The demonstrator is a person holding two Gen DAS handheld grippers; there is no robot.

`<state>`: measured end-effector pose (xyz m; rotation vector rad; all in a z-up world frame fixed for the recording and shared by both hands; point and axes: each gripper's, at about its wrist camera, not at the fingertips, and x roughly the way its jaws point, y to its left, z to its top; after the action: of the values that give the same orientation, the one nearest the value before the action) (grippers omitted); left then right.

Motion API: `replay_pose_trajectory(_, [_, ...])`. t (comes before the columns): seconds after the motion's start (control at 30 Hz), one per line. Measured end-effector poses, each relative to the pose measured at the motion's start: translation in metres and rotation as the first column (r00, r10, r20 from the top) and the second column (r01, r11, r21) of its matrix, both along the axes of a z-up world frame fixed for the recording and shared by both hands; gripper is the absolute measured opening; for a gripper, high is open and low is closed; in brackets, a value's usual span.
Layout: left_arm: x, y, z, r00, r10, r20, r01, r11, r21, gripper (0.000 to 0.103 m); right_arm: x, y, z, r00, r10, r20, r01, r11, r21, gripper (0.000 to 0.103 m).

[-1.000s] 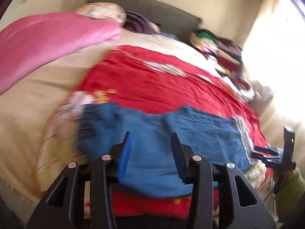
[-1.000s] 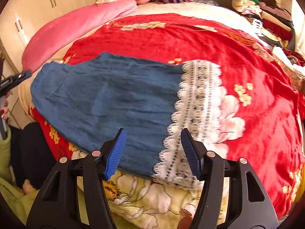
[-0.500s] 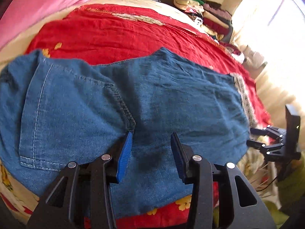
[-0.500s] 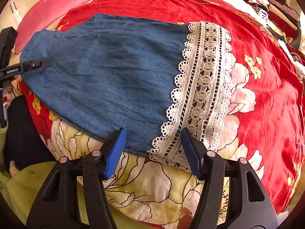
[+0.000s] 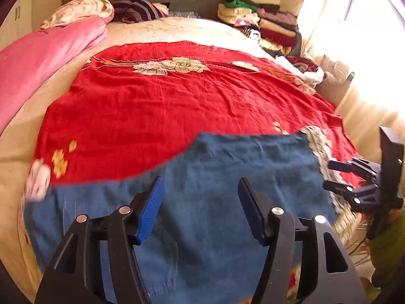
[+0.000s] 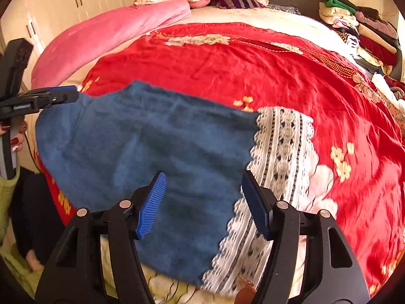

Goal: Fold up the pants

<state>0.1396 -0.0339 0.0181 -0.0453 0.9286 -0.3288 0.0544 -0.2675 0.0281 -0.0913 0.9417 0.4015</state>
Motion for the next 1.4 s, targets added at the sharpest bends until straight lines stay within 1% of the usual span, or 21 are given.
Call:
replay_pose_trajectory(0.2, [0.059,-0.014,-0.022,0.996,-0.018,-0.084,0.019,1.0,0.006,0.061,0.018,-0.012,-0.011,0.999,-0.036,-0.012,0.036,0.999,0.011,0.06])
replay_pose_trajectory(0.37, [0.086,-0.024,-0.049,0.988,-0.04,-0.151,0.04,0.999,-0.004,0.057,0.022,-0.026,-0.029,0.996,-0.066,-0.063,0.068,0.997,0.031,0.06])
replay_pose_trajectory(0.4, [0.09,-0.026,-0.055,0.985,-0.044,-0.165,0.044,0.999,-0.003,0.052,0.021,-0.027,-0.031,0.996,-0.065,-0.063,0.067,0.997,0.037,0.06])
replay_pose_trajectory(0.47, [0.093,-0.03,-0.065,0.981,-0.046,-0.186,0.045,0.999,-0.012,0.048,0.018,-0.029,-0.033,0.996,-0.065,-0.062,0.068,0.996,0.05,0.06])
replay_pose_trajectory(0.53, [0.092,-0.034,-0.066,0.982,-0.057,-0.181,0.051,0.998,-0.036,0.033,0.016,-0.031,-0.034,0.996,-0.063,-0.064,0.067,0.996,0.053,0.06])
replay_pose_trajectory(0.57, [0.091,-0.035,-0.065,0.981,-0.068,-0.18,0.058,0.996,-0.061,0.017,0.016,-0.031,-0.035,0.996,-0.061,-0.065,0.064,0.997,0.051,0.06])
replay_pose_trajectory(0.6, [0.089,-0.037,-0.062,0.982,-0.073,-0.172,0.062,0.996,-0.068,0.013,0.016,-0.031,-0.035,0.996,-0.059,-0.066,0.063,0.997,0.05,0.06])
replay_pose_trajectory(0.63, [0.087,-0.039,-0.059,0.985,-0.077,-0.155,0.069,0.996,-0.056,0.01,0.016,-0.03,-0.036,0.996,-0.057,-0.068,0.061,0.997,0.048,0.06])
replay_pose_trajectory(0.67, [0.083,-0.039,-0.052,0.989,-0.083,-0.122,0.078,0.996,-0.048,0.007,0.016,-0.03,-0.036,0.996,-0.055,-0.068,0.059,0.997,0.047,0.06])
replay_pose_trajectory(0.73, [0.074,-0.033,-0.038,0.996,-0.074,-0.044,0.07,0.995,-0.074,0.007,0.017,-0.03,-0.037,0.996,-0.055,-0.069,0.058,0.997,0.048,0.06])
replay_pose_trajectory(0.77, [0.071,-0.031,-0.036,0.997,-0.071,-0.03,0.068,0.994,-0.085,0.007,0.016,-0.03,-0.037,0.996,-0.051,-0.069,0.054,0.997,0.045,0.06])
replay_pose_trajectory(0.83, [0.07,-0.029,-0.042,0.997,-0.062,-0.038,0.059,0.995,-0.078,0.007,0.018,-0.029,-0.036,0.996,-0.044,-0.074,0.047,0.998,0.037,0.06])
replay_pose_trajectory(0.87, [0.071,-0.03,-0.052,0.996,-0.061,-0.065,0.057,0.997,-0.055,0.007,0.019,-0.029,-0.034,0.996,-0.041,-0.08,0.044,0.998,0.036,0.06])
replay_pose_trajectory(0.93, [0.073,-0.035,-0.059,0.995,-0.065,-0.078,0.063,0.998,-0.029,0.007,0.022,-0.032,-0.022,0.997,-0.055,-0.054,0.057,0.998,0.04,0.06])
replay_pose_trajectory(0.97, [0.072,-0.038,-0.061,0.995,-0.071,-0.074,0.07,0.997,-0.011,0.007,0.025,-0.036,-0.015,0.997,-0.07,-0.031,0.072,0.996,0.049,0.06])
replay_pose_trajectory(1.03, [0.071,-0.039,-0.058,0.995,-0.072,-0.068,0.071,0.997,-0.007,0.007,0.034,-0.051,0.001,0.991,-0.134,0.015,0.133,0.987,0.093,0.06])
replay_pose_trajectory(1.1, [0.071,-0.037,-0.057,0.995,-0.068,-0.071,0.067,0.998,-0.018,0.007,0.048,-0.066,0.007,0.982,-0.187,0.014,0.183,0.973,0.139,0.06])
replay_pose_trajectory(1.2, [0.069,-0.036,-0.056,0.995,-0.069,-0.068,0.067,0.998,-0.019,0.007,0.077,-0.082,0.0,0.975,-0.216,-0.044,0.22,0.959,0.18,0.058])
replay_pose_trajectory(1.33, [0.067,-0.039,-0.056,0.995,-0.07,-0.066,0.07,0.997,-0.011,0.007,0.106,-0.088,-0.029,0.962,-0.221,-0.163,0.252,0.945,0.207,0.052])
replay_pose_trajectory(1.37, [0.066,-0.039,-0.057,0.995,-0.072,-0.065,0.072,0.997,-0.007,0.007,0.109,-0.088,-0.037,0.959,-0.217,-0.185,0.255,0.943,0.216,0.046])
replay_pose_trajectory(1.4, [0.066,-0.039,-0.057,0.995,-0.074,-0.064,0.073,0.997,-0.005,0.007,0.109,-0.086,-0.042,0.96,-0.213,-0.183,0.251,0.943,0.22,0.037])
